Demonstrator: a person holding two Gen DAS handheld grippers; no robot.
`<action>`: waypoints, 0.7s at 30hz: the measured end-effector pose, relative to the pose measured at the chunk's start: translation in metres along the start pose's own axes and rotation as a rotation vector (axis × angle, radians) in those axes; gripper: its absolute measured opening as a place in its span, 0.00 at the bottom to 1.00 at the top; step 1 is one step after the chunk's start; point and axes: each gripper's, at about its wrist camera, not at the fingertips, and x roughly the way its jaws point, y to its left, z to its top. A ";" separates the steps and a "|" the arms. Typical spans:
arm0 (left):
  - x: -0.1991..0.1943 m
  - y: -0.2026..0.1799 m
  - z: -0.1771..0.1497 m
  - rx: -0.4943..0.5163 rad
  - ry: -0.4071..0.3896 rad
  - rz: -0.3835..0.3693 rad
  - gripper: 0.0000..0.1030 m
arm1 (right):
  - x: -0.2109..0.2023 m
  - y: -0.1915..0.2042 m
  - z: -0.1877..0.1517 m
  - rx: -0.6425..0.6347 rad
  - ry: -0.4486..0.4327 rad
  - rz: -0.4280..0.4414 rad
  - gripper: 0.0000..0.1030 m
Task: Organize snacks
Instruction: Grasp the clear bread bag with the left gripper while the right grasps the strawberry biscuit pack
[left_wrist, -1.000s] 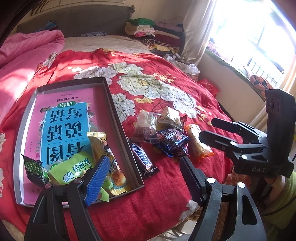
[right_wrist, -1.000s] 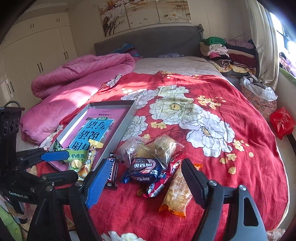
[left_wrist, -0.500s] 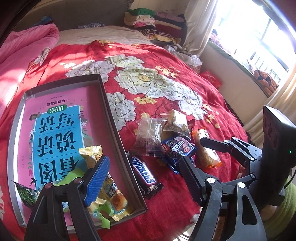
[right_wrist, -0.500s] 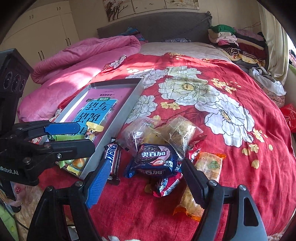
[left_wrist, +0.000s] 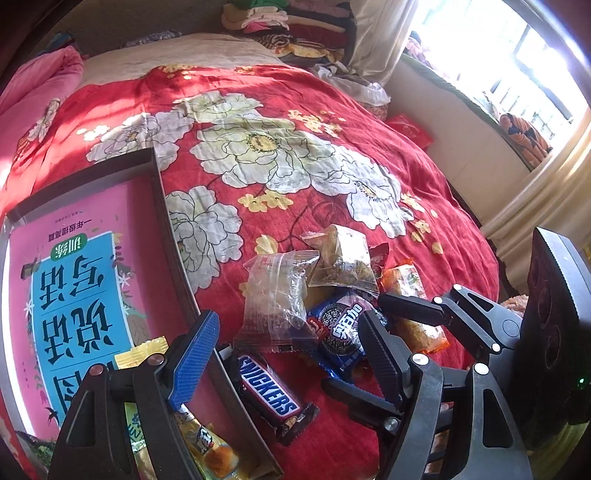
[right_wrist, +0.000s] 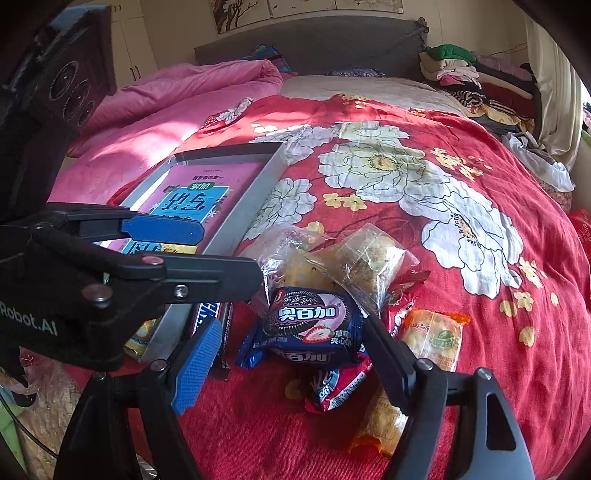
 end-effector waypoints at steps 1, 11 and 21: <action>0.003 0.001 0.002 -0.001 0.011 0.003 0.75 | 0.001 0.000 0.000 -0.001 0.003 0.000 0.76; 0.024 -0.001 0.015 0.031 0.083 0.029 0.61 | 0.017 -0.004 0.000 -0.004 0.037 -0.013 0.67; 0.047 0.006 0.021 -0.014 0.138 0.011 0.58 | 0.027 0.003 -0.002 -0.057 0.059 -0.021 0.55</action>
